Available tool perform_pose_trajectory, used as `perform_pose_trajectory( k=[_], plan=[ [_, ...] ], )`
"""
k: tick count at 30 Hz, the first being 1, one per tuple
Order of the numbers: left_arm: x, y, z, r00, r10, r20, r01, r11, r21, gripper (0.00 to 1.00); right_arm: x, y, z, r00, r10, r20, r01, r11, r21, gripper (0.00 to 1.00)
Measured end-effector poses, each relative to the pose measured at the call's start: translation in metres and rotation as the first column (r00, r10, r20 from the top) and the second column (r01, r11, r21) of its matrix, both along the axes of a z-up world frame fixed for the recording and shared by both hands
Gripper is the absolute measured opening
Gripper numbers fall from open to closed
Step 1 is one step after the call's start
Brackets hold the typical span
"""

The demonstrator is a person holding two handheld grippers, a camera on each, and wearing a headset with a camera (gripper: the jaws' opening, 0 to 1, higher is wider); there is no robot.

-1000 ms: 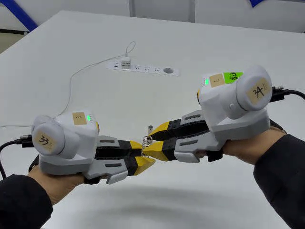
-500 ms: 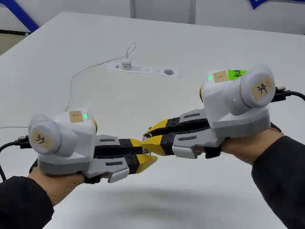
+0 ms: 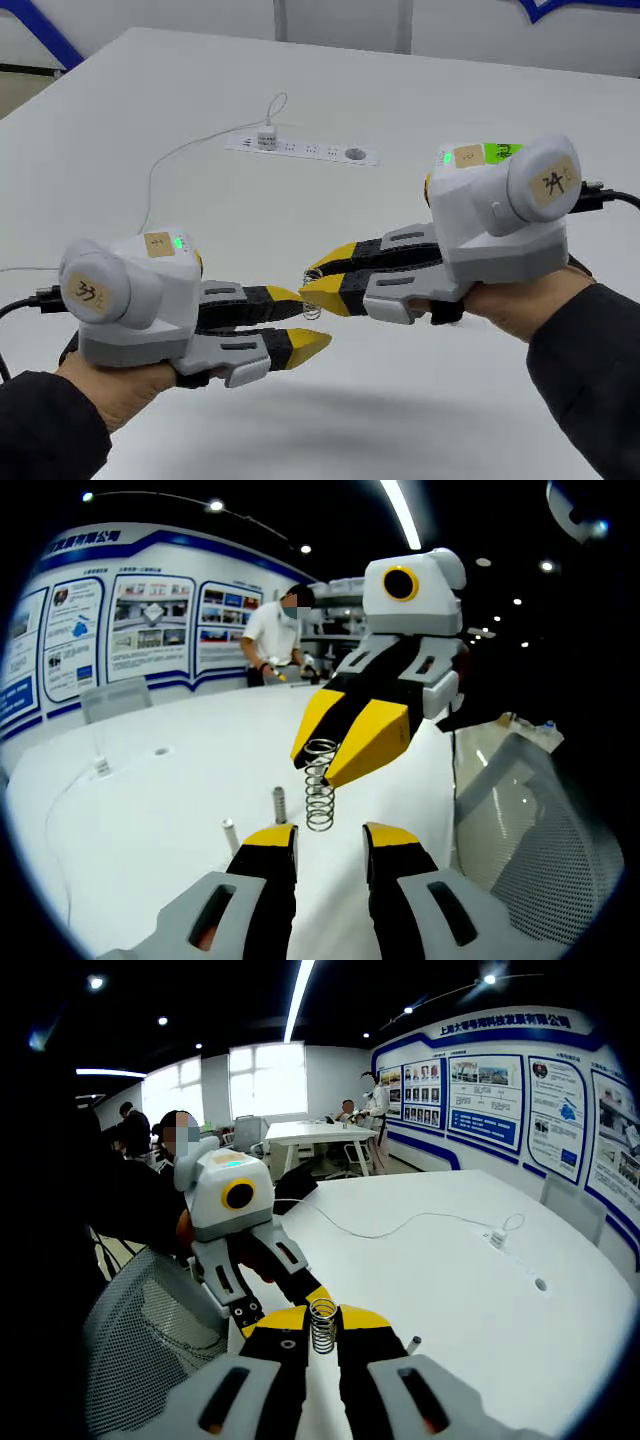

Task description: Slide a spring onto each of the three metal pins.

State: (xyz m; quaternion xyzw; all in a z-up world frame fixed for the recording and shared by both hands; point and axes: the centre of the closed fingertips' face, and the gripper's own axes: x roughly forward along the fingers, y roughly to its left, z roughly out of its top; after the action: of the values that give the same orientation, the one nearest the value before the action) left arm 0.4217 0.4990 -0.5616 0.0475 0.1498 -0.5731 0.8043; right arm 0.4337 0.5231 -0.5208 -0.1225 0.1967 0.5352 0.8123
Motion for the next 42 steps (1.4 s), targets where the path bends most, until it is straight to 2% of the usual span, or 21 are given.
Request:
perform_pose_trajectory(
  k=[7, 8, 12, 13, 16, 26, 34, 38, 42],
  plan=[
    [0.005, 0.011, 0.002, 0.999, 0.035, 0.011, -0.035, 0.999, 0.001, 0.34, 0.018, -0.008, 0.001, 0.996, -0.074, 0.053, 0.074, 0.997, 0.007, 0.11],
    [0.006, 0.013, 0.002, 0.999, 0.042, 0.008, -0.042, 0.999, -0.002, 0.35, 0.025, -0.010, 0.001, 0.992, -0.096, 0.086, 0.096, 0.995, -0.001, 0.11],
    [0.008, 0.016, 0.002, 0.998, 0.056, 0.007, -0.056, 0.998, -0.005, 0.38, 0.037, -0.013, 0.000, 0.983, -0.144, 0.117, 0.143, 0.990, 0.015, 0.11],
    [0.008, 0.016, 0.002, 0.998, 0.060, 0.006, -0.060, 0.998, -0.005, 0.39, 0.043, -0.015, -0.001, 0.976, -0.163, 0.141, 0.164, 0.987, 0.007, 0.11],
    [0.008, 0.017, 0.001, 0.998, 0.063, 0.006, -0.063, 0.998, -0.004, 0.40, 0.053, -0.017, -0.007, 0.967, -0.197, 0.161, 0.200, 0.980, -0.002, 0.12],
    [0.008, 0.018, 0.001, 0.997, 0.072, 0.002, -0.072, 0.997, -0.005, 0.42, 0.082, -0.021, -0.018, 0.935, -0.326, 0.141, 0.320, 0.945, 0.065, 0.12],
    [0.008, 0.019, -0.001, 0.997, 0.073, -0.002, -0.073, 0.997, -0.003, 0.43, 0.095, -0.020, -0.040, 0.916, -0.374, 0.143, 0.372, 0.927, 0.044, 0.12],
    [0.009, 0.020, -0.001, 0.997, 0.075, -0.003, -0.075, 0.997, -0.003, 0.43, 0.101, -0.024, -0.051, 0.907, -0.403, 0.124, 0.402, 0.915, 0.035, 0.12],
    [0.009, 0.021, -0.001, 0.997, 0.077, -0.005, -0.077, 0.997, -0.002, 0.44, 0.104, -0.024, -0.056, 0.905, -0.413, 0.102, 0.412, 0.911, 0.039, 0.12]
  ],
)
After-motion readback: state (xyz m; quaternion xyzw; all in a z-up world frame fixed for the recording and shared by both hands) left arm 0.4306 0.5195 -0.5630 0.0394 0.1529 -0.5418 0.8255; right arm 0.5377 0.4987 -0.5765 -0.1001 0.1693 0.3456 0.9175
